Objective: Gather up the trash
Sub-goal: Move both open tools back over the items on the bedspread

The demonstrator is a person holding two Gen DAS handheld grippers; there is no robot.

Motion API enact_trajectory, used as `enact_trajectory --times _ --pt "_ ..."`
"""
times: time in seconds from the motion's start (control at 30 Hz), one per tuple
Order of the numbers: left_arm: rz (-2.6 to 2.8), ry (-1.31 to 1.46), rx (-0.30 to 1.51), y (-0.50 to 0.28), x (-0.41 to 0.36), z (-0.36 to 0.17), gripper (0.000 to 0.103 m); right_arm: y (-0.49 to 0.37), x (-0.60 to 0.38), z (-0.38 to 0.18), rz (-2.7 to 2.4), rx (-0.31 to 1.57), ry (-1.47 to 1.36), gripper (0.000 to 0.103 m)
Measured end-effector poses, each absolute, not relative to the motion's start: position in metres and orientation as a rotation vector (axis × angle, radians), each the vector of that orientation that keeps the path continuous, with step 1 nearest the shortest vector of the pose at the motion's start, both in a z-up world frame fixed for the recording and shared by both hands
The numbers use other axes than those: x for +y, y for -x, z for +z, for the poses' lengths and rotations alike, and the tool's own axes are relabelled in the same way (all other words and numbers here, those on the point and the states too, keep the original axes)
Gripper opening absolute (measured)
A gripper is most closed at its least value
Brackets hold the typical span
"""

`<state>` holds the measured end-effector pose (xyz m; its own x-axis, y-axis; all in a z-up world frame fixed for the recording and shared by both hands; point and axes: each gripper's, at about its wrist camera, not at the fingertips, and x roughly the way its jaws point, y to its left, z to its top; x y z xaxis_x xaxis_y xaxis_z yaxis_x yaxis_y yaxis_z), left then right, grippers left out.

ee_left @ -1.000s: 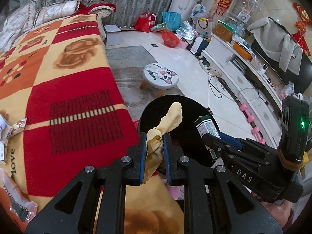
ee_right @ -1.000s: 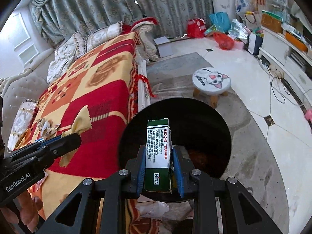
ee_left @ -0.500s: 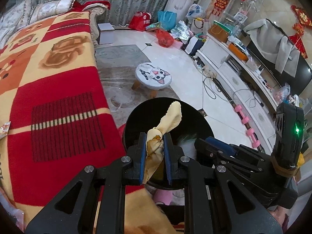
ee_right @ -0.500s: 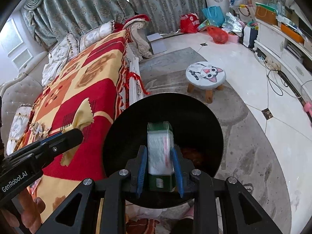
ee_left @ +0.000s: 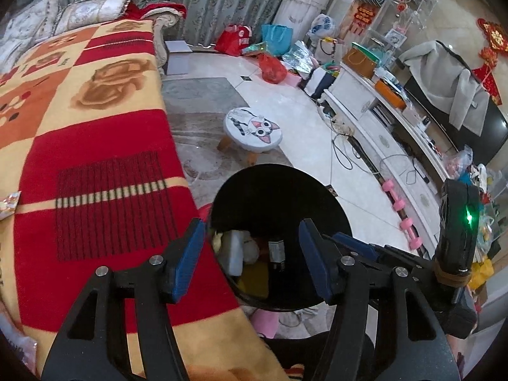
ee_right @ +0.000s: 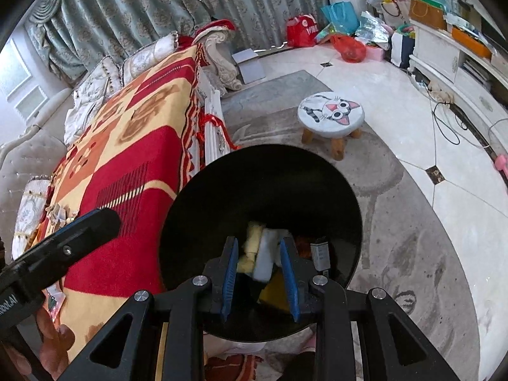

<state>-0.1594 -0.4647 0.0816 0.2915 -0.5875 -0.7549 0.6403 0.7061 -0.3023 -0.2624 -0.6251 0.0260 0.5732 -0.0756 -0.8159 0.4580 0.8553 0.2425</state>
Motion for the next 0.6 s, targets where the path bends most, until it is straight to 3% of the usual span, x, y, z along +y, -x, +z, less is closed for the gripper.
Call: enact_trajectory --times 0.6 --pt "-0.622 -0.101 0.911 0.161 -0.391 0.101 0.06 0.242 -0.568 0.038 -0.24 0.926 -0.397 0.038"
